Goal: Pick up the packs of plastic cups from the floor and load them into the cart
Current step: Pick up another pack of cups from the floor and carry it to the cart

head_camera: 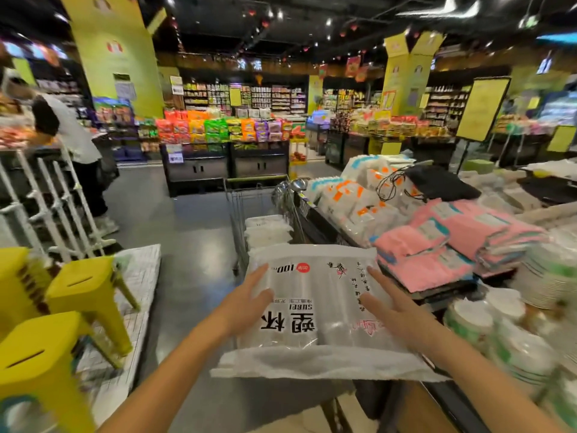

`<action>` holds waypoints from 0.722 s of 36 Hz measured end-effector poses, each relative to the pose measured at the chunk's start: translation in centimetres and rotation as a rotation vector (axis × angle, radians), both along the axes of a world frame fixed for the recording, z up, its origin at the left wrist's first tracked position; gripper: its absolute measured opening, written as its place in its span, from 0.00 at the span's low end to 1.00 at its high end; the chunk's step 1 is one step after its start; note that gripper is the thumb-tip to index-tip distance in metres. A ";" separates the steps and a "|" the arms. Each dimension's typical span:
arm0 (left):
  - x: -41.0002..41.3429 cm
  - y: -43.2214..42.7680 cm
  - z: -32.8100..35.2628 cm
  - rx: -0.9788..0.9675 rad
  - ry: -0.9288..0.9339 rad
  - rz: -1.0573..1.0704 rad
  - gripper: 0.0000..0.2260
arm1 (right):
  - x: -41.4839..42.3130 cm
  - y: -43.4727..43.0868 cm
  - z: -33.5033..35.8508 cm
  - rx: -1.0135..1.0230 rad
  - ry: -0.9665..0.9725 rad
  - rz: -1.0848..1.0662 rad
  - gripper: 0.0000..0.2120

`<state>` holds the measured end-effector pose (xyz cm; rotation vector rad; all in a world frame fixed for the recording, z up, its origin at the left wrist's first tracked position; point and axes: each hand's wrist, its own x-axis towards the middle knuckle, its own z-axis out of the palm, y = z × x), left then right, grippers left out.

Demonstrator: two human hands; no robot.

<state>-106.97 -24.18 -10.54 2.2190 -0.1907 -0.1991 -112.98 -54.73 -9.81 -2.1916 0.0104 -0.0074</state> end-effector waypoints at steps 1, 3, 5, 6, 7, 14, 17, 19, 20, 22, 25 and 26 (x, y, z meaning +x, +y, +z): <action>0.8 0.1 -0.1 -0.005 0.010 0.015 0.26 | 1.1 0.2 -0.1 -0.008 0.003 0.015 0.34; 2.3 0.3 -0.3 -0.032 0.027 0.024 0.25 | 3.3 0.2 -0.2 -0.020 0.016 0.043 0.33; 4.0 0.2 -0.4 -0.059 0.035 0.028 0.24 | 5.9 -0.1 -0.5 -0.016 0.016 0.063 0.32; 4.9 0.1 -0.2 -0.054 0.029 0.041 0.24 | 7.3 -0.3 -0.5 -0.011 0.015 0.073 0.32; 6.0 -0.1 -0.1 -0.046 0.026 0.051 0.24 | 8.7 -0.5 -0.5 -0.004 0.012 0.080 0.31; 13.5 -3.1 1.6 -0.067 0.013 0.111 0.25 | 19.2 -2.5 -0.3 0.007 -0.007 0.145 0.31; 17.0 -3.7 1.6 -0.093 0.002 0.152 0.25 | 23.5 -3.2 0.0 -0.028 -0.021 0.153 0.32; 19.4 -4.1 1.6 -0.095 -0.008 0.165 0.25 | 26.1 -3.6 0.3 -0.028 -0.031 0.168 0.31; 20.4 -4.4 1.7 -0.099 -0.007 0.174 0.25 | 27.2 -3.7 0.6 -0.019 -0.028 0.179 0.31; 22.3 -5.0 1.7 -0.113 0.005 0.195 0.25 | 29.3 -4.1 0.9 -0.027 -0.011 0.190 0.31; 25.0 -5.3 1.5 -0.105 0.003 0.197 0.25 | 32.1 -4.2 1.2 -0.048 0.029 0.198 0.30; 26.1 -5.2 1.3 -0.106 0.005 0.197 0.25 | 33.0 -4.1 1.2 -0.053 0.039 0.203 0.30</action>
